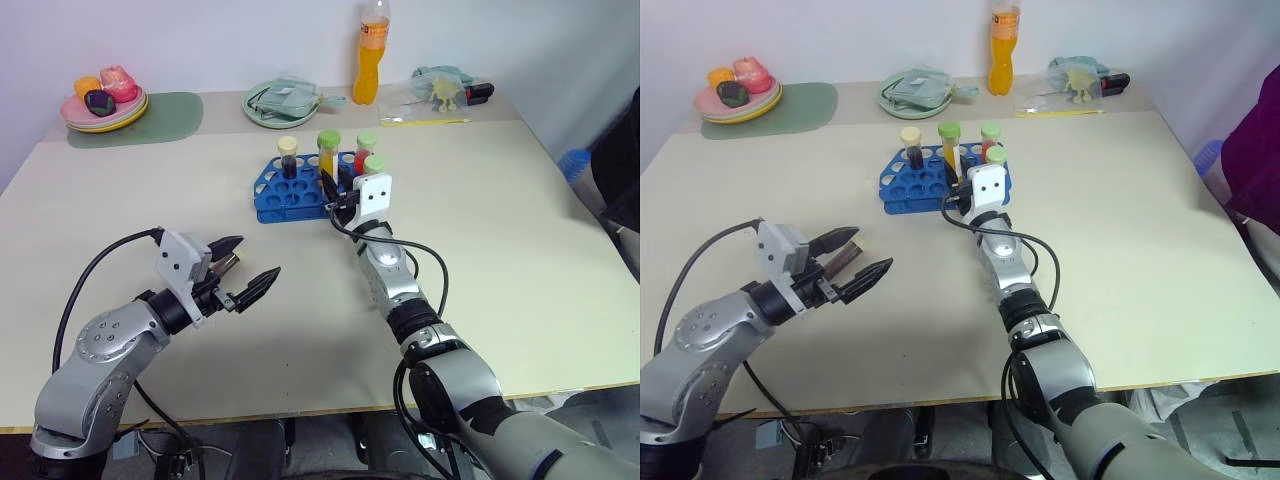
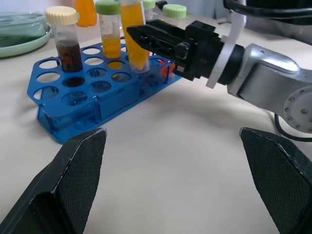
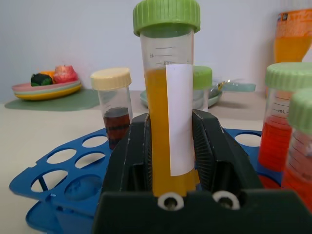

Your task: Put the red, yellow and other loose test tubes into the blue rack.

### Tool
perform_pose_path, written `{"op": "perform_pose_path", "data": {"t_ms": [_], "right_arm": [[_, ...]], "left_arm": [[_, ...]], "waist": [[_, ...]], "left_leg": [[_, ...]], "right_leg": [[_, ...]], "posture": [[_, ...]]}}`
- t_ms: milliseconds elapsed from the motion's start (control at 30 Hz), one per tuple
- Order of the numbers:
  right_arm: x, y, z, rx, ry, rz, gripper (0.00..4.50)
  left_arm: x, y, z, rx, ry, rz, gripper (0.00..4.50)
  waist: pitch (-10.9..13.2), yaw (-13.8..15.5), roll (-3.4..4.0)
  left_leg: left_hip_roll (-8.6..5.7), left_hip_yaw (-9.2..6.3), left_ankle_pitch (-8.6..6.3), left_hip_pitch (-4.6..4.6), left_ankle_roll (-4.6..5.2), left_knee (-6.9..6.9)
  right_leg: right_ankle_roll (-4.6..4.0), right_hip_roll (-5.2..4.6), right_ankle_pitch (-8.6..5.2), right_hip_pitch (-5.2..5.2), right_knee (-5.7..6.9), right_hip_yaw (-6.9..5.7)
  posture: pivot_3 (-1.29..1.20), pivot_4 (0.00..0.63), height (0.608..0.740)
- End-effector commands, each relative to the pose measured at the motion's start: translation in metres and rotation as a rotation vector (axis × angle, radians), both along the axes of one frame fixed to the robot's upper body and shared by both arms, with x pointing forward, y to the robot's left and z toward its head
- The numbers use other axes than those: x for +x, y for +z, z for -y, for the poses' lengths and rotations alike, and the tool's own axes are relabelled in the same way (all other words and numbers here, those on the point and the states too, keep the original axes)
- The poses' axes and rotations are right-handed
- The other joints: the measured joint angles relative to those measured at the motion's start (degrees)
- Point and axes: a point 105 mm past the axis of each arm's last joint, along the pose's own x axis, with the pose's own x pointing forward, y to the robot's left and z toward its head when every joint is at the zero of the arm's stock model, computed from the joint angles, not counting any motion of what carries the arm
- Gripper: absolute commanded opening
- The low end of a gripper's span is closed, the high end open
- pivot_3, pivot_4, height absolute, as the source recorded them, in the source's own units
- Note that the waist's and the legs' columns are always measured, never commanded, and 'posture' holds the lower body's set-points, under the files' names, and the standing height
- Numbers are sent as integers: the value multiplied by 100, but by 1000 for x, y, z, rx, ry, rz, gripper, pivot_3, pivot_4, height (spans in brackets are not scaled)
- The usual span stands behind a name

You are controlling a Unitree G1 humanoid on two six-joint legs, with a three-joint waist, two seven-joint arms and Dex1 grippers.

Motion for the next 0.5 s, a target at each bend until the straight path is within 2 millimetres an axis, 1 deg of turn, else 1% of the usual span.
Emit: {"op": "perform_pose_path", "data": {"t_ms": [33, 267, 400, 500], "right_arm": [[-2, -8, -2, 1, 0, -11, 812], [0, -14, -7, -7, -3, -20, 812], [2, -17, -7, -10, -17, -32, 812], [6, -15, -6, -10, -29, -38, 812]], "left_arm": [[-4, 10, 2, 6, -18, 53, 4500], [-4, 10, 3, 4, -25, 51, 4500], [-4, 10, 3, 5, -25, 50, 4500], [-5, 10, 3, 6, -28, 49, 4500]], "waist": [[0, -1, 0], [-1, -4, 0], [0, -2, 1], [0, -9, 1]], "left_leg": [[0, 0, 0, 1, 0, 0], [0, 0, 0, 5, 0, 0], [0, 0, 1, 7, -2, 0], [0, 0, 1, 6, -3, 0]], "right_leg": [[0, 0, 0, 1, 0, 0], [0, 0, 0, 5, 0, 0], [0, 1, 0, 6, 2, 0], [0, 1, 0, 6, 3, 0]], "posture": [[0, 150, 729], [0, 150, 729], [0, 150, 729], [0, 150, 729]]}}
